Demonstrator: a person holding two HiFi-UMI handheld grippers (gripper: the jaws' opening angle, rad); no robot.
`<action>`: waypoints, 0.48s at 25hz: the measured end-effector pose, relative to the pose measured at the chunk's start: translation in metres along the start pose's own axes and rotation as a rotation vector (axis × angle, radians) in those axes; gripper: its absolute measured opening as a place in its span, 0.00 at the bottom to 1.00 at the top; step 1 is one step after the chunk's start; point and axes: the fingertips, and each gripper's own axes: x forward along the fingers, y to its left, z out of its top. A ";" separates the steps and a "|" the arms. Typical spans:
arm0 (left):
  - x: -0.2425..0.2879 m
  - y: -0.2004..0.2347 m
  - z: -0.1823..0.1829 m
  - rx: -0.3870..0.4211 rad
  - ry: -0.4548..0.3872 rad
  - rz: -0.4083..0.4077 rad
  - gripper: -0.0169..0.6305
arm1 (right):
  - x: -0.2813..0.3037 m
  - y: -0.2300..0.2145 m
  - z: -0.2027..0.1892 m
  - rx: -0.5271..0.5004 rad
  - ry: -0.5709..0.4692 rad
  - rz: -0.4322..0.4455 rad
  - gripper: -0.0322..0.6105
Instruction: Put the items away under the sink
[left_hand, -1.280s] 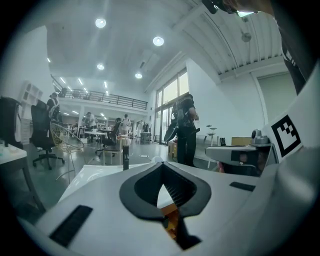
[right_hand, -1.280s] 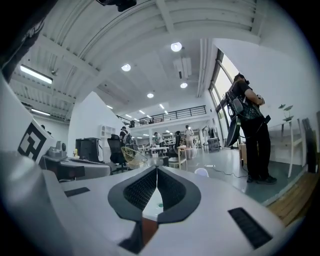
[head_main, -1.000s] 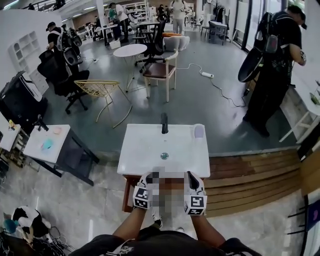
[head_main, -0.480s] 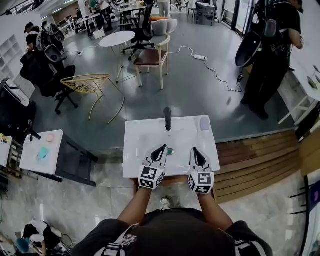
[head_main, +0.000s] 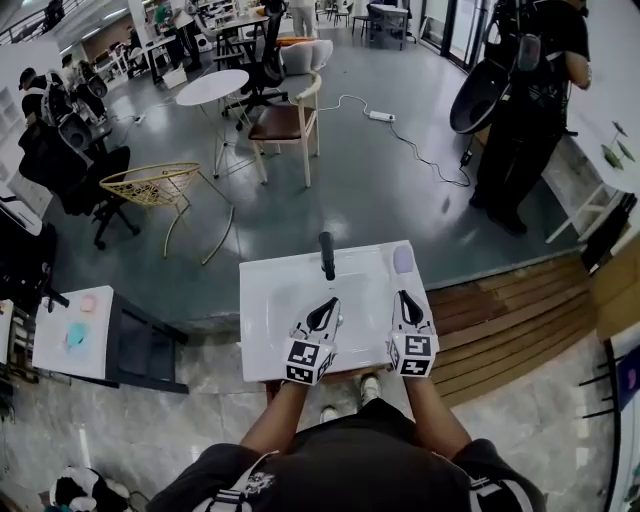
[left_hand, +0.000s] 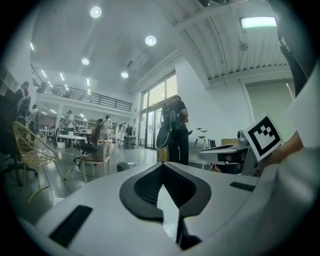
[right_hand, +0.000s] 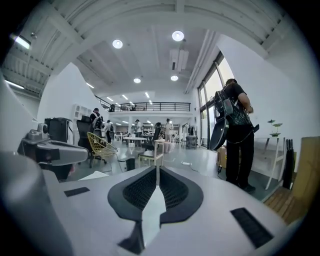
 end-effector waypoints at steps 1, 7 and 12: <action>0.005 0.001 -0.002 0.002 0.003 0.001 0.02 | 0.005 -0.006 -0.001 -0.005 0.002 -0.009 0.09; 0.044 0.021 0.000 0.026 0.007 0.029 0.02 | 0.044 -0.033 -0.007 -0.022 0.019 0.004 0.09; 0.092 0.027 0.002 0.051 0.025 0.041 0.02 | 0.082 -0.061 -0.017 -0.037 0.051 0.027 0.09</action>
